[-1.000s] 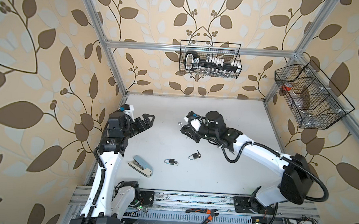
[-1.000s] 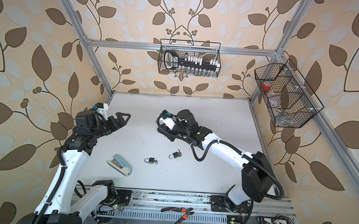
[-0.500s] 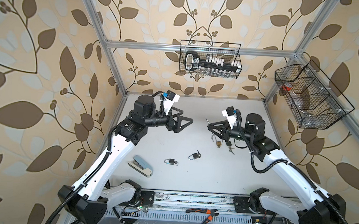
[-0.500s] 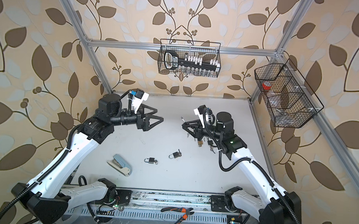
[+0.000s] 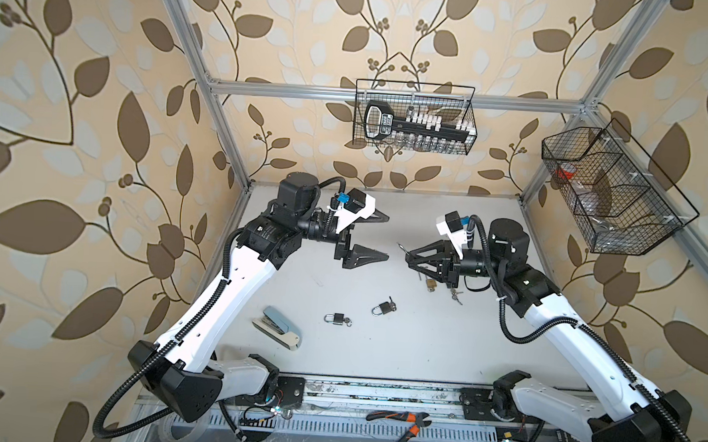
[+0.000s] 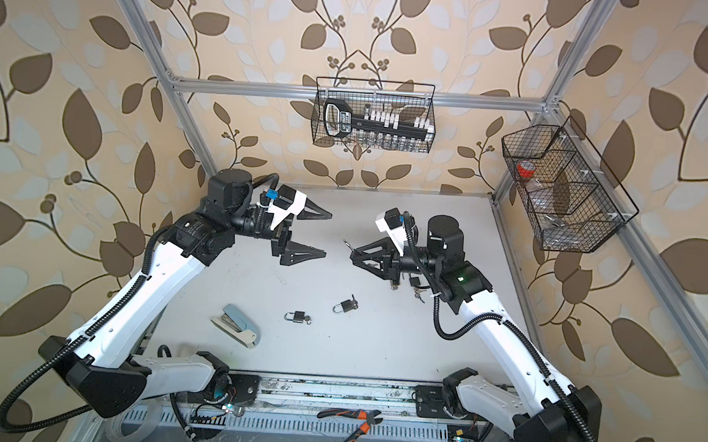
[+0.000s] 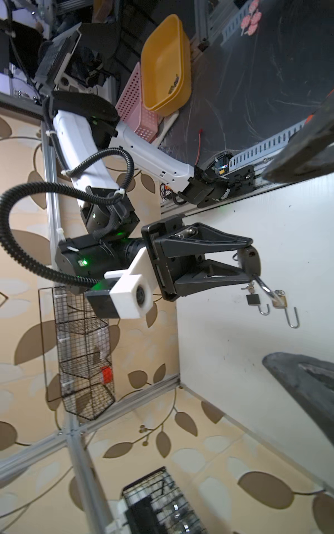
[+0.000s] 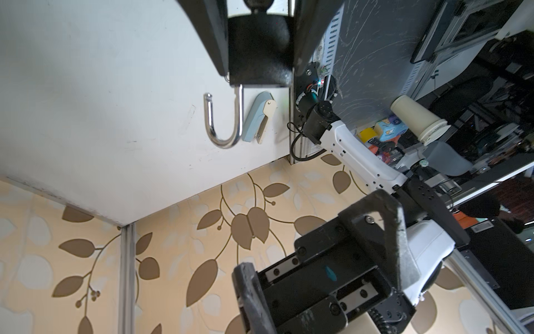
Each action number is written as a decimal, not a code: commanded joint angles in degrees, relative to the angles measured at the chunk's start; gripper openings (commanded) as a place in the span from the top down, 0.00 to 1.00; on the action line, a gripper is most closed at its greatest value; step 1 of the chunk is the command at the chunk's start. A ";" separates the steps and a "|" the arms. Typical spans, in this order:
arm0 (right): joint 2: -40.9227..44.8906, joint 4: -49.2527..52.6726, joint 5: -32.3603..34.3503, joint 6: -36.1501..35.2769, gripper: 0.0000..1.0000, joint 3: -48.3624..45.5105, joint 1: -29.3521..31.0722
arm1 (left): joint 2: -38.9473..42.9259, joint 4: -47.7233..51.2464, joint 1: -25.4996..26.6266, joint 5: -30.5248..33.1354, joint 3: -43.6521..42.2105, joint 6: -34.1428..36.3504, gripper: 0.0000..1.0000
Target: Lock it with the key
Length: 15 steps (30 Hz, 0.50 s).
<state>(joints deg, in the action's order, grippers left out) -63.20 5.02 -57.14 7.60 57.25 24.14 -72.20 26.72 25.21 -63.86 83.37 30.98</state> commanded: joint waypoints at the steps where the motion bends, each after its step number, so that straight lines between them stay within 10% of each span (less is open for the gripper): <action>1: -0.82 2.12 -2.80 -3.74 1.00 3.42 1.95 | -1.20 4.51 1.35 -5.21 2.30 10.12 0.16; 15: -1.97 2.17 -1.90 -5.04 1.00 4.75 2.55 | -6.53 10.02 3.52 -2.62 3.29 14.92 0.52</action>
<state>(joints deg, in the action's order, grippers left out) -65.12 7.51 -58.11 4.03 60.01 26.37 -79.40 35.57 28.51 -65.49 84.79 42.37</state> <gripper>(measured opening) 0.315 0.496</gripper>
